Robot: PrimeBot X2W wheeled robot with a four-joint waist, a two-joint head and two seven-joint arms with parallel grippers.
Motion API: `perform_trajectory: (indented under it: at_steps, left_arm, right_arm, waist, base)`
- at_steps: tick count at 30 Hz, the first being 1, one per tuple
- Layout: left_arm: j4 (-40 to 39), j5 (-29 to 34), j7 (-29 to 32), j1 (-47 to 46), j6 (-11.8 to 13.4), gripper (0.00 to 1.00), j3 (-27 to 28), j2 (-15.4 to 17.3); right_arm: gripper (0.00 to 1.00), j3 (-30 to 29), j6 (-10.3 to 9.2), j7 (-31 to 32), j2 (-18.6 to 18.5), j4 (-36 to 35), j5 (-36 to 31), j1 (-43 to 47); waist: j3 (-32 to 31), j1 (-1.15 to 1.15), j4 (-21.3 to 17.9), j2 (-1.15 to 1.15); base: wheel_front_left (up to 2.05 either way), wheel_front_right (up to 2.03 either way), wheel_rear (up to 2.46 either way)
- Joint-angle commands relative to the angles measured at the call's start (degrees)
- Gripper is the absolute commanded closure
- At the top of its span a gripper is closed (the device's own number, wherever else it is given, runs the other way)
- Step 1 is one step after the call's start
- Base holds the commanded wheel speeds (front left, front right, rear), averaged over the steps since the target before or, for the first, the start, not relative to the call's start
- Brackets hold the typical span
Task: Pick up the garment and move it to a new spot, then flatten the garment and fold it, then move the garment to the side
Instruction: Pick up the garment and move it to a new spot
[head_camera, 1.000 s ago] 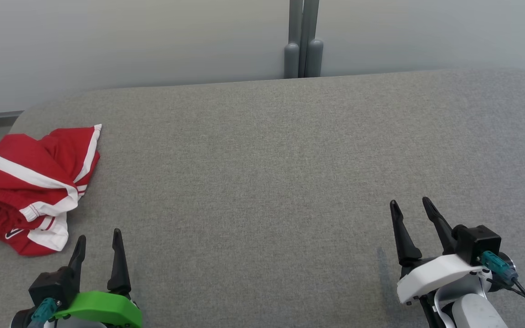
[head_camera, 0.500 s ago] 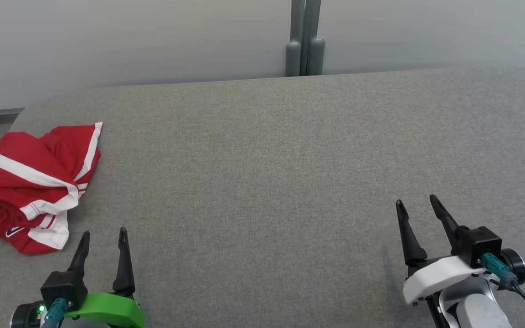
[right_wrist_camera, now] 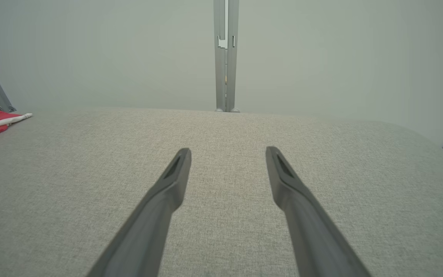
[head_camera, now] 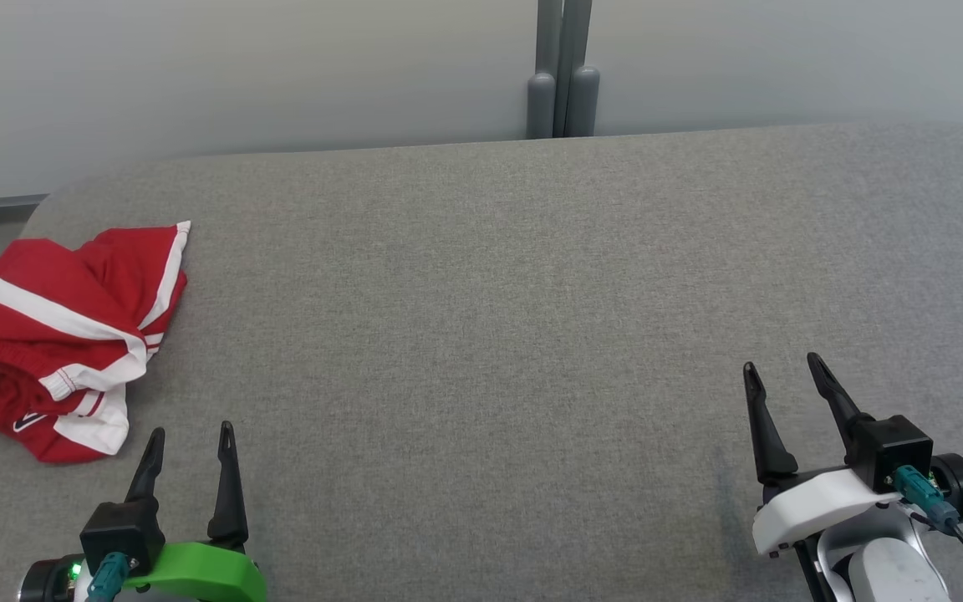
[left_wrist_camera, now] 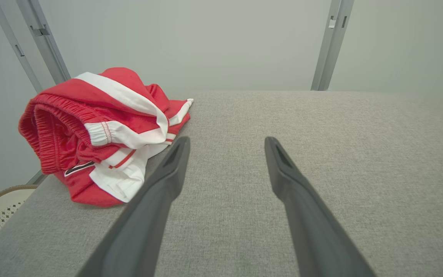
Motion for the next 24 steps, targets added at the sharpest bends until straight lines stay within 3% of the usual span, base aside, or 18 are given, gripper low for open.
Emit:
perform_trajectory:
  at_steps: [1,11,24]
  left_arm:
    - [-0.11,-0.42,-0.08,0.50,0.28,0.00,0.08,0.35]
    - [0.61,0.04,-0.07,-0.61,0.89,0.00,-0.25,0.35]
    - [0.43,-2.14,-0.07,1.12,2.62,0.00,2.68,0.33]
  right_arm:
    - [0.00,0.05,0.00,-0.27,-0.15,-0.21,-0.64,0.79]
    - [0.00,1.51,0.00,-0.25,-0.14,-1.85,0.04,0.41]
    - [0.00,5.59,-0.01,-0.22,-0.18,2.58,-0.93,-0.43]
  waist:
    - [0.09,0.00,0.20,0.00]
    - [0.73,0.00,4.26,0.00]
    - [0.20,0.00,16.82,0.00]
  base:
    - [0.00,0.00,0.00]
    - [0.00,0.00,0.00]
    - [0.00,0.00,0.00]
